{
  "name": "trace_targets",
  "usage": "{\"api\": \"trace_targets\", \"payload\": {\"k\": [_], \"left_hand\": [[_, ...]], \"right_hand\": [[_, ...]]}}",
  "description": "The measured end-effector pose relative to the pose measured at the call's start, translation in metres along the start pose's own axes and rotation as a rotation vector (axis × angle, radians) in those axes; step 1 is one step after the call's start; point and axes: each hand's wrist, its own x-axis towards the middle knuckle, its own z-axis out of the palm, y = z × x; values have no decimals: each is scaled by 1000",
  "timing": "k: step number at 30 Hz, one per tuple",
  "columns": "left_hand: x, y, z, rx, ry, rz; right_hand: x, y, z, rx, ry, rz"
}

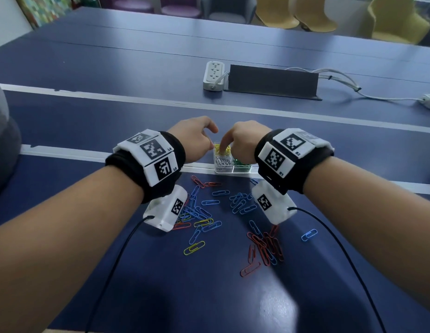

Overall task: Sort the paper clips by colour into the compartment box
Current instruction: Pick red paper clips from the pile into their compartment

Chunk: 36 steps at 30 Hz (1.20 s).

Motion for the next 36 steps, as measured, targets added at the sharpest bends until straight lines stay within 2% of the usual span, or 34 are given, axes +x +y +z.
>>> {"api": "trace_targets", "payload": {"k": [5, 8, 12, 17, 23, 29, 36], "left_hand": [[-15, -6, -9, 150, -16, 60], [-35, -5, -13, 397, -151, 129], [-61, -11, -11, 575, -341, 108], [-73, -21, -8, 680, -346, 70], [-76, -24, -4, 705, -296, 112], [-79, -33, -7, 599, -285, 113], [-84, -38, -11, 530, -290, 121]], "right_hand": [[3, 3, 1, 101, 103, -62], [-7, -1, 6, 77, 163, -188], [-37, -16, 17, -78, 8, -435], [-57, -38, 32, -198, -149, -550], [-53, -37, 41, -182, -157, -538], [-56, -25, 42, -175, -146, -494], [-79, -34, 51, -157, -151, -608]]}}
